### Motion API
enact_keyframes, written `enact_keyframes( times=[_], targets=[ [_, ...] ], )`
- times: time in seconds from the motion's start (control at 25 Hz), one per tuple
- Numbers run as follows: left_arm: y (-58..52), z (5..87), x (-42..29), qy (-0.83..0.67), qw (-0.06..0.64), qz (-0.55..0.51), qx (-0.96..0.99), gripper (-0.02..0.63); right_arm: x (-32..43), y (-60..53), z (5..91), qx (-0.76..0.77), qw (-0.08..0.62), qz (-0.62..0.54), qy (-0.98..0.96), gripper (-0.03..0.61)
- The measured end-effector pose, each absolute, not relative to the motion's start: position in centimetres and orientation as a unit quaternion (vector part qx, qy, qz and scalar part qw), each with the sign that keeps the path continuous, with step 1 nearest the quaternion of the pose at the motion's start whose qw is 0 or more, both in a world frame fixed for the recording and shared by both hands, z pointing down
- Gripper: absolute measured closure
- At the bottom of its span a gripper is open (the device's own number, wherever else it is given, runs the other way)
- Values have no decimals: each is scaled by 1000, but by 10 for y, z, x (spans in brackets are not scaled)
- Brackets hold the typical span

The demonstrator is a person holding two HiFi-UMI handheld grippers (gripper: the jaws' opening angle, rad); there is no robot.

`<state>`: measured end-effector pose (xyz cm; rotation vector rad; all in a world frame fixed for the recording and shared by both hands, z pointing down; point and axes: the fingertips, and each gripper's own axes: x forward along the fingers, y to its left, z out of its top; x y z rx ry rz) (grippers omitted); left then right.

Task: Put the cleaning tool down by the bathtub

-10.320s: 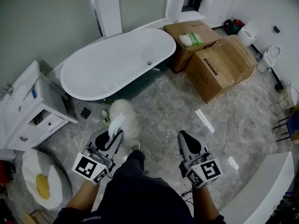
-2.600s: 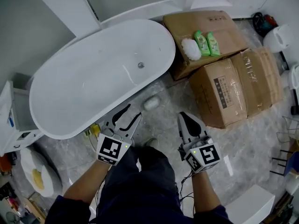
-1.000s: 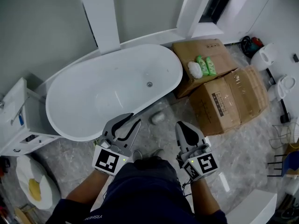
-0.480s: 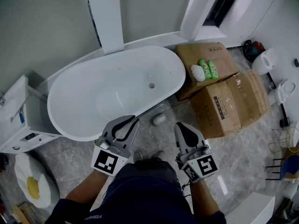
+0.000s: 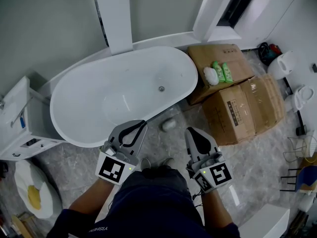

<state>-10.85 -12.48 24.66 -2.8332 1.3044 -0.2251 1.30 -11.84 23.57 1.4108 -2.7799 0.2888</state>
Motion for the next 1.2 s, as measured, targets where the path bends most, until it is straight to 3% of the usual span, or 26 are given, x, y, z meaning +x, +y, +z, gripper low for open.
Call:
enact_keyframes(
  times=[1.2],
  targets=[
    [-126, 248, -105, 409, 9, -69, -910, 584, 12, -117, 246, 445, 45, 85, -890, 575]
  ],
)
